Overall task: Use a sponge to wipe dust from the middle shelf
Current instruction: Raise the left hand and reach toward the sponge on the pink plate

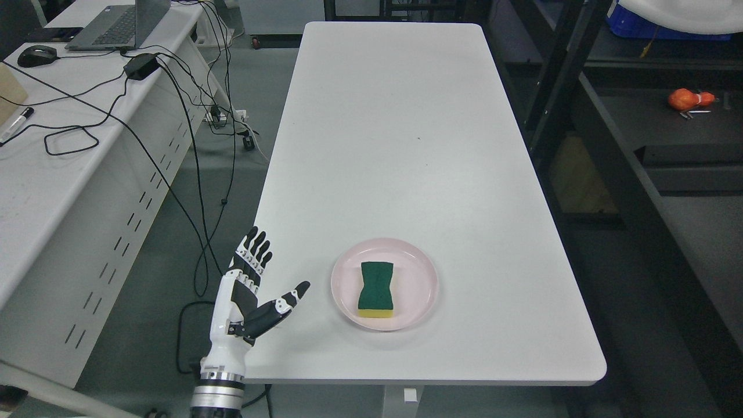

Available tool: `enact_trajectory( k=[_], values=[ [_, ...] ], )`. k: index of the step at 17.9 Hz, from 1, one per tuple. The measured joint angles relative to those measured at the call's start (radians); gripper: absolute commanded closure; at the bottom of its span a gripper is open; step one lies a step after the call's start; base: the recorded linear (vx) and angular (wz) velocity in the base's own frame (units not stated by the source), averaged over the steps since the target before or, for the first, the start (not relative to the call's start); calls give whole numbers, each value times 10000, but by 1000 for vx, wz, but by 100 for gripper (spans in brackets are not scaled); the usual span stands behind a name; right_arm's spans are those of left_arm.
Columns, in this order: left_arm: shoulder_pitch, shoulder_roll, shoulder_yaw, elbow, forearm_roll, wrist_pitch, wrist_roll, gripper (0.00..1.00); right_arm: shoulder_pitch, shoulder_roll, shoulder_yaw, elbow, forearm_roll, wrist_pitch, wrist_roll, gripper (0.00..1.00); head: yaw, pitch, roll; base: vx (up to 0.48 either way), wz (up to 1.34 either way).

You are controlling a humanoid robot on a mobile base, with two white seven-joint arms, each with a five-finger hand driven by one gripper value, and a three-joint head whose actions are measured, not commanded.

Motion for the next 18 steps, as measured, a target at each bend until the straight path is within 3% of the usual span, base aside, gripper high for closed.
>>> enact_trajectory(
  k=[7,10,13,16,18],
  values=[
    [-11,0,29,-20,0,-35,-21,2,0,0,0,0,0,0,3,0,0,0,0,0,0],
    [-285,4,276,-2,-30,-211,-689,2,0,0,0,0,0,0,4,0,0,0,0,0,0],
    [-639,277,564,106,-583,-1687,-2083,2,0,0,0,0,0,0,5,0,0,0,0,0,0],
    [-902,722,813,298,-2237,-3646,-3272,7,-1,0,0,0,0,0,5,0,0,0,0,0,0],
    [-1123,1012,1030,399,-3560,-4500,-4102,1,0,0,0,0,0,0,5,0,0,0,0,0,0]
  ],
)
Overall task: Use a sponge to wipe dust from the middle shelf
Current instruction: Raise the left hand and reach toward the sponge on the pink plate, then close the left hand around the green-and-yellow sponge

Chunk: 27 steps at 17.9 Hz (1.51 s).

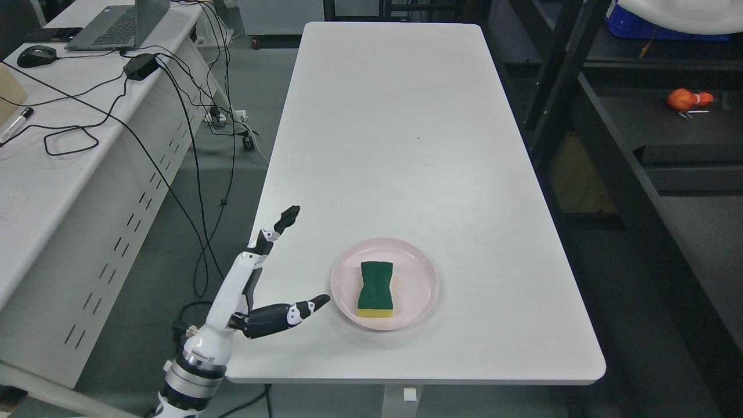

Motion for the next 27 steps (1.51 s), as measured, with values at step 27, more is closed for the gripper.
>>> enact_trajectory(
  k=[27],
  values=[
    [-4821,70,-590,863,-8338,-1657,-4788,20,-1,0,0,0,0,0,-1,0,0,0,0,0,0]
  ],
)
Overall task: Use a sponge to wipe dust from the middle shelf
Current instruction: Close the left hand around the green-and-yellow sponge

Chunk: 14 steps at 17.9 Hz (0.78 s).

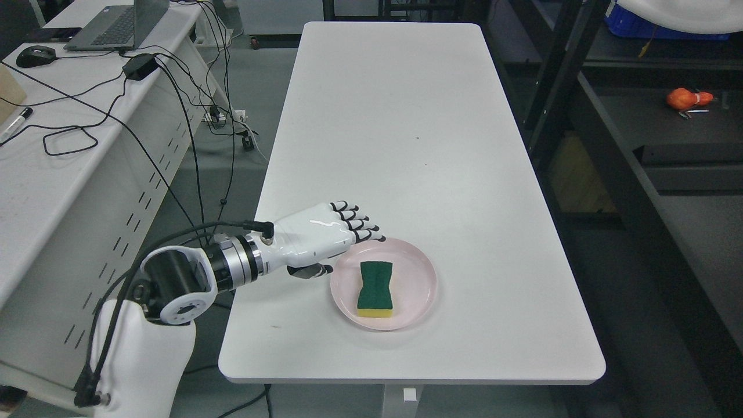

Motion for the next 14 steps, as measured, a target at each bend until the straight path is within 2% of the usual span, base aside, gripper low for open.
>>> enact_trajectory(
  k=[14],
  values=[
    [-112,-695,-944,1103,-1249,0,362,23,0,0,0,0,0,0,-3,0,0,0,0,0,0]
  ],
)
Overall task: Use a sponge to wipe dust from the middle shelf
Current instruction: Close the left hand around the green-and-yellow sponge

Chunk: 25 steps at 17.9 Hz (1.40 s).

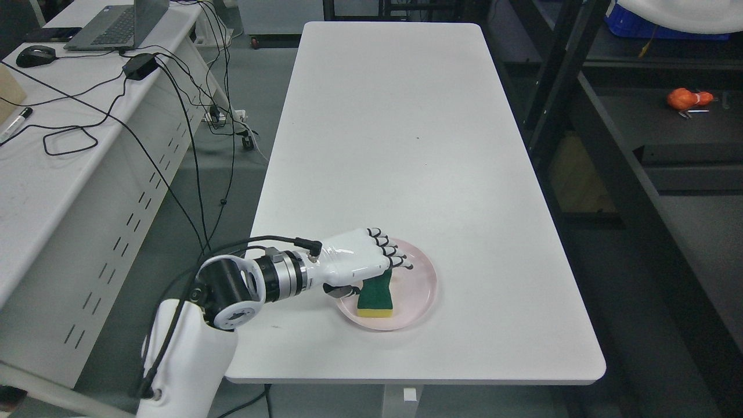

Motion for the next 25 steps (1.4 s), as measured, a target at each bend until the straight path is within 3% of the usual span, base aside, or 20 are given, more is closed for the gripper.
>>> enact_trajectory(
  k=[5,9,14,16,17,22,25],
  values=[
    [31,-163,-199,323,-159,0,43,30,0,0,0,0,0,0,-2,0,0,0,0,0,0],
    [179,-237,-279,480,-203,0,43,46,0,0,0,0,0,0,-6,0,0,0,0,0,0],
    [400,-294,-240,595,-203,0,56,50,0,0,0,0,0,0,-8,0,0,0,0,0,0],
    [455,-309,-174,624,-186,0,56,68,0,0,0,0,0,0,-8,0,0,0,0,0,0],
    [480,-318,-118,638,-151,0,56,72,0,0,0,0,0,0,-9,0,0,0,0,0,0],
    [556,-344,315,703,443,0,-39,82,0,0,0,0,0,0,-9,0,0,0,0,0,0],
    [567,-357,671,715,940,0,-7,95,1,0,0,0,0,0,-9,0,0,0,0,0,0]
  ],
)
